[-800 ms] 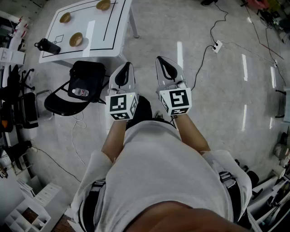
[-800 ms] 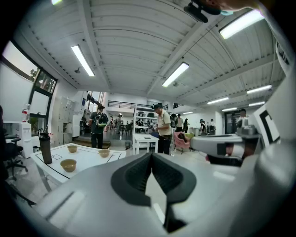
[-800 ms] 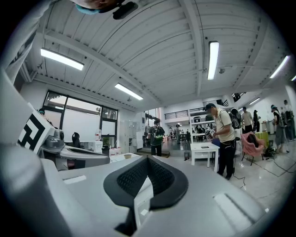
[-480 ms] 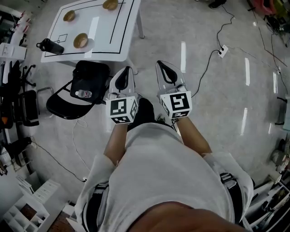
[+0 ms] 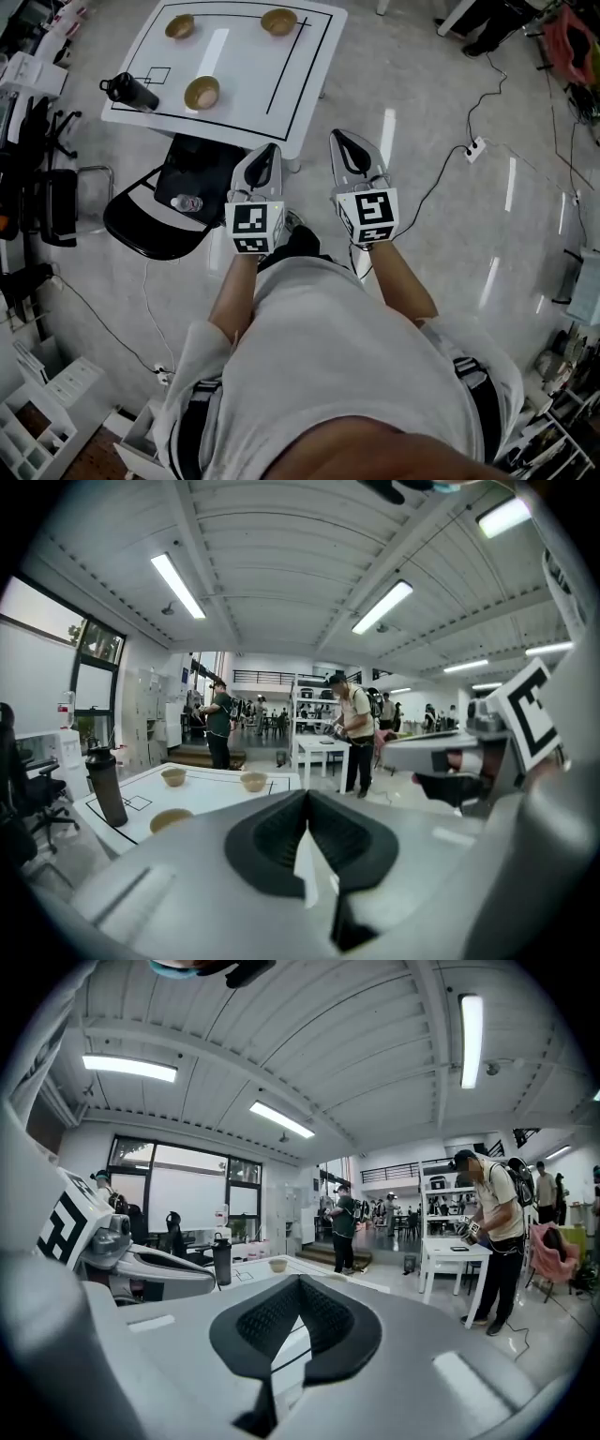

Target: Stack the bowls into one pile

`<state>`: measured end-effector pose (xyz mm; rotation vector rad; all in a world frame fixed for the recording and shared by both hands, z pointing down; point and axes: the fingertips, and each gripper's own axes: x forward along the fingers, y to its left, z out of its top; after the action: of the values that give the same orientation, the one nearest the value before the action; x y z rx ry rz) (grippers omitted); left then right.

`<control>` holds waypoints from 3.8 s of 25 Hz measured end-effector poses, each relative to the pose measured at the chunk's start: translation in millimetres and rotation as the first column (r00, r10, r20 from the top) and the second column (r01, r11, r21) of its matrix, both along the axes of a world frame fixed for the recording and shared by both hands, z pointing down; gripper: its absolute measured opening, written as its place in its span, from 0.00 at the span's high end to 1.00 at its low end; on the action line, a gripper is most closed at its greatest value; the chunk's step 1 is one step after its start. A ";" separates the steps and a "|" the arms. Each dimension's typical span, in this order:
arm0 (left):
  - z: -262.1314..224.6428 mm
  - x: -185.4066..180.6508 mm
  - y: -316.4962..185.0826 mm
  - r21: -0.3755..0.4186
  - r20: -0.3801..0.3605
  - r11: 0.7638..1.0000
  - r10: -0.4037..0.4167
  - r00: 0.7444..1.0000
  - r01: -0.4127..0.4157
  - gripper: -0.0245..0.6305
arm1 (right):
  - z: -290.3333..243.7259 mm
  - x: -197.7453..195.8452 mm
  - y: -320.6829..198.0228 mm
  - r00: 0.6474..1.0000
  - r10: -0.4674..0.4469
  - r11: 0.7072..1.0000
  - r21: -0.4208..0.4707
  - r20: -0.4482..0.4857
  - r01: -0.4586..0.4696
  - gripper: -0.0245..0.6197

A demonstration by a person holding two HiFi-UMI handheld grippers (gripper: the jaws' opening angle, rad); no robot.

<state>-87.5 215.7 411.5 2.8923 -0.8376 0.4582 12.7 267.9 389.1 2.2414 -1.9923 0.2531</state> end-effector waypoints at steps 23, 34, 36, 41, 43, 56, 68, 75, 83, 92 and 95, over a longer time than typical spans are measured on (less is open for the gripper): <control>43.1 6.1 -134.3 -0.150 0.020 0.987 -0.053 0.998 0.055 0.96 | 35.4 -2.7 -156.4 0.964 -0.226 0.960 -0.201 -0.140 0.196 0.96; 54.7 15.9 -230.9 -0.162 0.080 0.955 -0.239 0.968 0.250 0.96 | 48.8 34.2 -273.7 0.881 -0.451 0.871 -0.287 -0.144 0.399 0.96; 56.2 20.6 -246.8 -0.173 0.086 0.943 -0.272 0.958 0.283 0.96 | 48.0 43.7 -293.1 0.863 -0.485 0.853 -0.296 -0.142 0.430 0.96; 63.0 32.1 -287.4 -0.187 0.104 0.913 -0.347 0.932 0.361 0.96 | 47.5 63.9 -341.3 0.812 -0.561 0.808 -0.318 -0.162 0.496 0.96; 64.6 37.1 -299.1 -0.186 0.115 0.904 -0.368 0.923 0.384 0.96 | 48.0 69.3 -359.4 0.788 -0.593 0.787 -0.328 -0.164 0.524 0.96; 90.3 31.4 -343.2 -0.211 0.162 0.776 -0.573 0.804 0.595 0.96 | 100.0 31.7 -454.8 0.558 -0.818 0.563 -0.389 -0.139 0.729 0.96; 106.5 -2.2 -351.7 -0.276 0.203 0.641 -0.690 0.695 0.716 0.96 | 117.5 -15.5 -501.0 0.444 -0.881 0.471 -0.411 -0.167 0.780 0.96; 116.8 -8.2 -357.9 -0.309 0.234 0.602 -0.703 0.672 0.737 0.96 | 131.6 -33.6 -532.3 0.425 -0.894 0.444 -0.417 -0.143 0.793 0.96; 124.1 -32.6 -373.4 -0.332 0.242 0.534 -0.748 0.618 0.777 0.96 | 150.6 -46.5 -574.5 0.412 -0.901 0.427 -0.450 -0.136 0.784 0.96; 136.2 -51.5 -383.1 -0.351 0.267 0.484 -0.769 0.581 0.802 0.96 | 175.3 -64.8 -622.2 0.320 -0.899 0.435 -0.527 -0.299 0.730 0.96; 135.9 -56.0 -383.5 -0.353 0.276 0.470 -0.774 0.569 0.809 0.96 | 183.2 -70.9 -633.5 0.259 -0.896 0.430 -0.563 -0.360 0.705 0.96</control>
<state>-143.5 -167.8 547.4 1.7616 -1.6903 0.5412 -58.2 -365.6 572.3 0.6479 -2.1638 -0.2882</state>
